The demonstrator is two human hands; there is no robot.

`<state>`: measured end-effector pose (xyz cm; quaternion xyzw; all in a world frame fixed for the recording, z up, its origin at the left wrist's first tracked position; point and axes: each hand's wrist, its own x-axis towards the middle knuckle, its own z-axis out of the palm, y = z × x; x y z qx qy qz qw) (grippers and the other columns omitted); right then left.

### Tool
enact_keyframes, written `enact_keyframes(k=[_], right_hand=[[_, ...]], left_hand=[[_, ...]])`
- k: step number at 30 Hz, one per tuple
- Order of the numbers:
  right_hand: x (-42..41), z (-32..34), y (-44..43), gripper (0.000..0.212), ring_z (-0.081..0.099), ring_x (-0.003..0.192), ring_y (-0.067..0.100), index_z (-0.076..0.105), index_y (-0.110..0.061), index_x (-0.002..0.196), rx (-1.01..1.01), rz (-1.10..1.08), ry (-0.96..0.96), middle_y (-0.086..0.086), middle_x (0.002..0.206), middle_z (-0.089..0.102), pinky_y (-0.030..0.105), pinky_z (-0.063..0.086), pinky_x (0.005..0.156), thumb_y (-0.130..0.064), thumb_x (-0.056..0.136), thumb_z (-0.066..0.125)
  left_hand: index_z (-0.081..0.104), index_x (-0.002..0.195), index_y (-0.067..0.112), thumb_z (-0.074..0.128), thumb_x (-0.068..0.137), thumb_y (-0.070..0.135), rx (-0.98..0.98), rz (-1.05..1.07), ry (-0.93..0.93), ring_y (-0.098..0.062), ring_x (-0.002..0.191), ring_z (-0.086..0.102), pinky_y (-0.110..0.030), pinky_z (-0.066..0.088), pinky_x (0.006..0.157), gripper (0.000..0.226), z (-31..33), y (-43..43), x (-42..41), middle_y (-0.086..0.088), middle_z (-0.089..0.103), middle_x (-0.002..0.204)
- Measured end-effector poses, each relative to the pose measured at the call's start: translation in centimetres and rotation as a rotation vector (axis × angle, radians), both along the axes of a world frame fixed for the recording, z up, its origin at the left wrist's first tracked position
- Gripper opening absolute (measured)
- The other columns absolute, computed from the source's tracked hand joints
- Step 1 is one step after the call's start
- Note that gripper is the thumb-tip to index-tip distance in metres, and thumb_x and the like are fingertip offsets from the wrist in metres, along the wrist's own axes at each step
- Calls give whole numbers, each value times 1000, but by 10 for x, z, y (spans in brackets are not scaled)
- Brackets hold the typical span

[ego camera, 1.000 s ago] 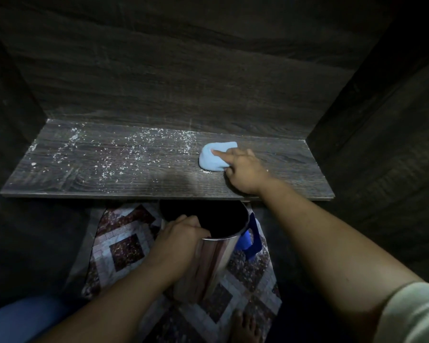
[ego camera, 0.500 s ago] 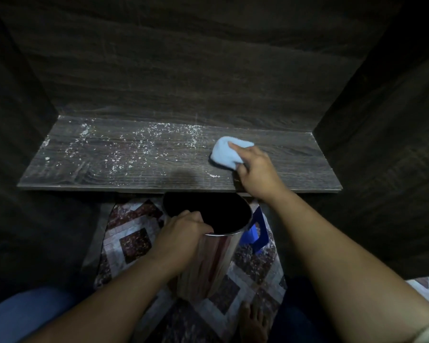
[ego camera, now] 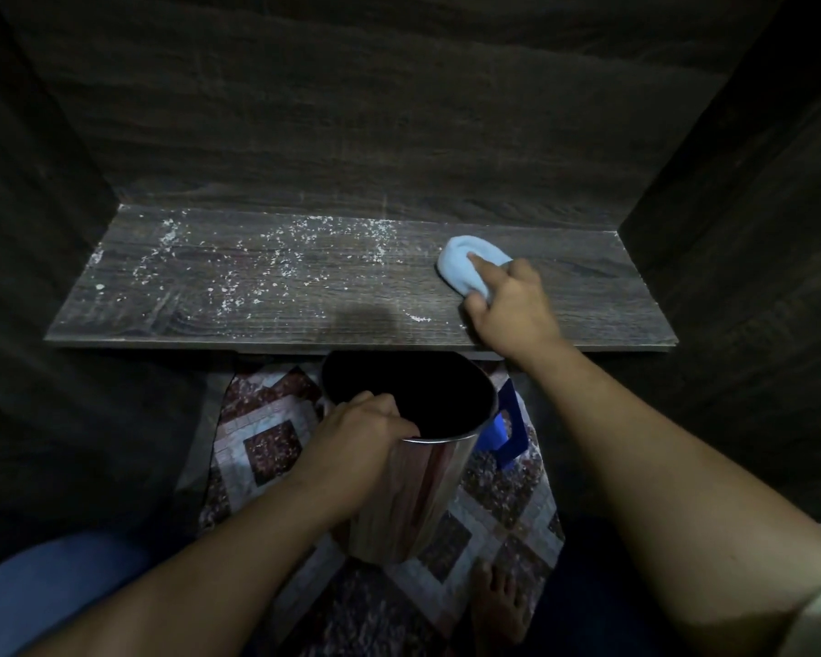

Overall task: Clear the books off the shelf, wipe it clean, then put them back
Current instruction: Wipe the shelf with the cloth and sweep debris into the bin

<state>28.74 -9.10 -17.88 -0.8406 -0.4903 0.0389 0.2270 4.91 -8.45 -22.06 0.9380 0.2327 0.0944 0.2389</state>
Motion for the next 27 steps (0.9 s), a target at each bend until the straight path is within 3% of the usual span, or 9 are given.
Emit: enact_keyframes(k=[4, 7, 11, 16, 18, 23, 27], right_hand=[[-18, 3, -2, 50, 49, 114, 38, 54, -22, 137, -15, 162, 40, 22, 118, 51, 35, 39, 102, -21, 87, 57], [-27, 6, -7, 52, 48, 119, 32, 51, -27, 139, -59, 228, 90, 17, 123, 50, 32, 37, 103, -20, 88, 58], [-31, 13, -14, 50, 49, 119, 31, 51, -29, 139, -92, 271, 107, 16, 123, 52, 28, 37, 97, -21, 90, 57], [-16, 21, -11, 47, 54, 110, 33, 56, -18, 135, 104, 175, 79, 20, 115, 53, 22, 34, 97, -9, 88, 58], [-7, 20, -8, 48, 52, 111, 33, 55, -17, 136, 108, 131, 60, 20, 116, 51, 21, 31, 99, -9, 88, 58], [-8, 8, -7, 53, 45, 121, 36, 47, -20, 142, -60, 197, 54, 20, 123, 48, 33, 33, 105, -18, 90, 58], [-18, 18, -9, 53, 45, 123, 30, 47, -25, 142, -112, 305, 81, 17, 125, 50, 23, 29, 99, -19, 90, 60]], left_hand=[[73, 93, 31, 63, 83, 34, 12, -6, -9, -18, 76, 50, -30, 43, 63, 15, 0, -2, -1, 6, 54, 79], [74, 96, 30, 41, 84, 44, -1, -25, 24, -20, 79, 51, -32, 45, 66, 38, 3, -5, 0, 3, 57, 83], [73, 98, 31, 59, 84, 30, 13, -19, 19, -16, 80, 47, -30, 42, 68, 20, 5, -6, -2, 5, 55, 84], [74, 93, 31, 64, 80, 29, 18, 1, -11, -13, 75, 47, -24, 36, 63, 16, 8, -6, -8, 7, 55, 79], [75, 92, 30, 58, 81, 32, 16, 9, -15, -14, 75, 49, -24, 39, 61, 20, 9, -7, -11, 7, 56, 79], [75, 93, 30, 51, 81, 37, 0, 1, 9, -10, 75, 45, -23, 36, 63, 28, 8, -5, -19, 8, 57, 80], [75, 90, 29, 44, 80, 43, -13, -8, -11, -9, 73, 42, -22, 38, 62, 36, 9, -3, -20, 7, 57, 77]])
